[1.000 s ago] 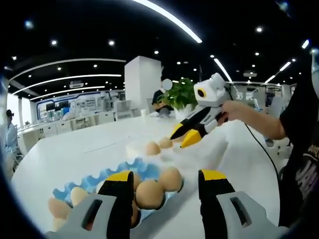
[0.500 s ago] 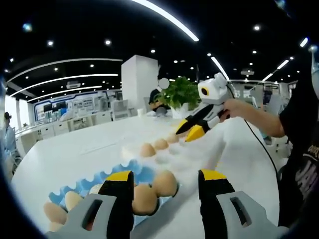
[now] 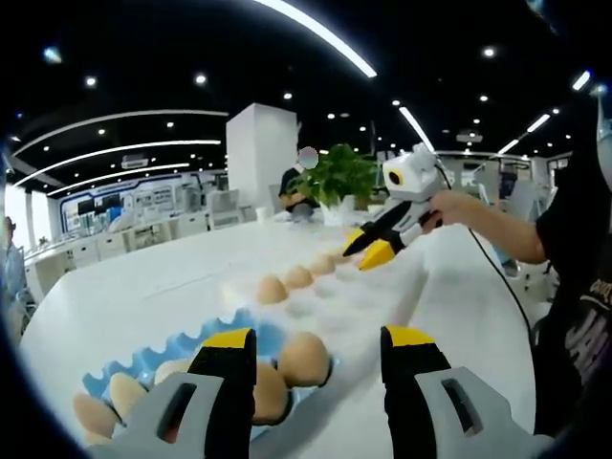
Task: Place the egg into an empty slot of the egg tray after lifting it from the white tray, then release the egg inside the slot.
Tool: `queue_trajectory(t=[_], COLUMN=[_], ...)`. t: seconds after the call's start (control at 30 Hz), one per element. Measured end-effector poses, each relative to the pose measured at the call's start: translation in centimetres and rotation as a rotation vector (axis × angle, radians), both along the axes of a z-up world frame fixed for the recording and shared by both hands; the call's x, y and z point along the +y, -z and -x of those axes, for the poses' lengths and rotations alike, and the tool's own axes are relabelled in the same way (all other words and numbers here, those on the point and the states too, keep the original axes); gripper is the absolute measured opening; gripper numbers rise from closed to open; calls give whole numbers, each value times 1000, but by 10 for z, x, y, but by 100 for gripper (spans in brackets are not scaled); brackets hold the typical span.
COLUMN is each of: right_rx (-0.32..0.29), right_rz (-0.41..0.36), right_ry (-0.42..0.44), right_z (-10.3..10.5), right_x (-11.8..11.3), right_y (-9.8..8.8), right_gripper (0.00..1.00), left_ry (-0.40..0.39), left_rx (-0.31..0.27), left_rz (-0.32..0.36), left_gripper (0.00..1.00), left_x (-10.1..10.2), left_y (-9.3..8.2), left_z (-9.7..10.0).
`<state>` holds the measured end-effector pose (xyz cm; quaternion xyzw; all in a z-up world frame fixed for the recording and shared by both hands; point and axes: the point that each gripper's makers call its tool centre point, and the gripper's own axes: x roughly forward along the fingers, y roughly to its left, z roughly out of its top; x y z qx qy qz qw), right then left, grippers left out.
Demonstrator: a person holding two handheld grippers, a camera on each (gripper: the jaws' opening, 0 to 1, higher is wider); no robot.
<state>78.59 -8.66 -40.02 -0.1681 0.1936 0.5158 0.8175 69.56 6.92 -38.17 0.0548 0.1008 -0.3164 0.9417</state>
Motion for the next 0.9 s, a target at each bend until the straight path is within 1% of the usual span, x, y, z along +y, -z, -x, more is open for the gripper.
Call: queue_trajectory(t=[0.13, 0.2, 0.27, 0.4, 0.47, 0.67, 0.87, 0.9], right_rx=[-2, -3, -5, -8, -9, -19, -22, -20], right_rz=[0, -1, 2, 8, 7, 8, 29, 29], right_ry=[17, 26, 35, 52, 63, 92, 126, 130], right_z=[3, 2, -4, -3, -8, -9, -12, -15], right_x=[-9, -14, -21, -30, -39, -51, -66, -70], right_y=[0, 0, -1, -1, -2, -5, -1, -1], right_gripper=[30, 30, 30, 30, 30, 30, 30, 30], left_ry=[5, 8, 10, 12, 15, 19, 22, 23], left_rx=[4, 4, 3, 3, 3, 3, 4, 4], left_rz=[-4, -6, -7, -8, -9, -13, -15, -15], left_gripper=[53, 53, 53, 53, 53, 53, 53, 53], left_x=[-3, -4, -5, -7, -9, -10, -12, -12], left_y=[2, 2, 1, 1, 1, 0, 0, 0], left_z=[-1, -1, -1, -1, -1, -1, -1, -1])
